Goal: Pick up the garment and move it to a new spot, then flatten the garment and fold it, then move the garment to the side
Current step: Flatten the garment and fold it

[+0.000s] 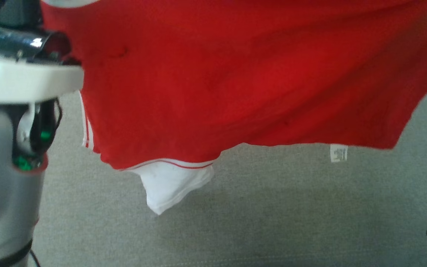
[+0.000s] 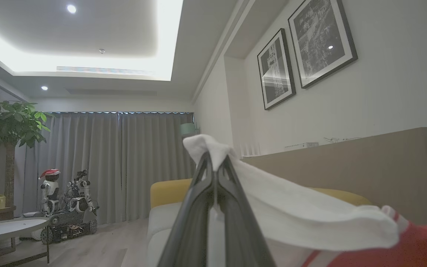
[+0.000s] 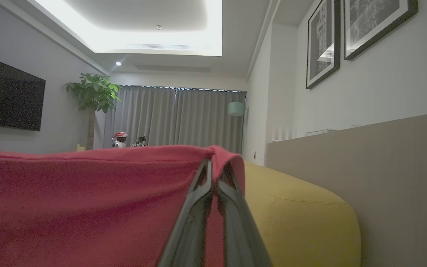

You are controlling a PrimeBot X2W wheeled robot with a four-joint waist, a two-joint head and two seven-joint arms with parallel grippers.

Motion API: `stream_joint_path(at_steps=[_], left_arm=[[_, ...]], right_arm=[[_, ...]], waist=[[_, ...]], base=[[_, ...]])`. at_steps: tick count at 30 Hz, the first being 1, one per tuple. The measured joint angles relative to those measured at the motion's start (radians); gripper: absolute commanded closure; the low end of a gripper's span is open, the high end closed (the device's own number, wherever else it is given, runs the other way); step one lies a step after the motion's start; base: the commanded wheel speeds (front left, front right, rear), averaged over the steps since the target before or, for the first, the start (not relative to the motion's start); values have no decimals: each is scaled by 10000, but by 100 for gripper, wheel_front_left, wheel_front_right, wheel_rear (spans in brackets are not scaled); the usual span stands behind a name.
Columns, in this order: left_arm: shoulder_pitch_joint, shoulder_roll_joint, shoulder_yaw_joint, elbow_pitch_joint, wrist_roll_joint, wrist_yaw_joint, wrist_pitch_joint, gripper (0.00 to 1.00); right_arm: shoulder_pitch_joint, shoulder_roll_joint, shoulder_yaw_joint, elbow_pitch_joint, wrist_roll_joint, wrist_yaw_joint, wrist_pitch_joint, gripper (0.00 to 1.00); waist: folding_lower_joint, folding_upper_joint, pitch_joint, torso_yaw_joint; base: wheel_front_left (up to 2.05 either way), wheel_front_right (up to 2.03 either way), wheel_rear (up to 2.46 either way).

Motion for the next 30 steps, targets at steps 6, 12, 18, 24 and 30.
stream_joint_path(at_steps=[6, 12, 18, 24, 30], left_arm=[[-1127, -324, -242, 1323, -372, -499, -69, 100], [-3301, -882, -447, 3944, -502, -1022, -721, 100], [-6225, -1469, -426, 7720, -487, -1406, -1774, 100], [-7678, -1877, -238, 9983, -341, -1561, -2061, 100], [-7510, -2263, -119, 12648, -552, -1582, -2128, 100]], right_arm=[[-1069, -10, 380, 913, 368, 0, 71, 100], [-3418, -190, 1099, 3083, 796, 0, -247, 100], [-6436, -81, 1942, 6690, 1110, 0, -1475, 100], [-8332, 215, 2644, 9722, 1231, 0, -2646, 100], [-8884, 652, 3530, 12924, 1233, 0, -2663, 100]], waist=[[0, 0, 370, 40], [0, 0, 957, 66], [1, -1, 1384, 105], [1, -1, 1659, 100], [1, -1, 2113, 168]], base=[[0, 0, 0], [0, 0, 0], [0, 0, 0], [0, 0, 0], [0, 0, 0]])
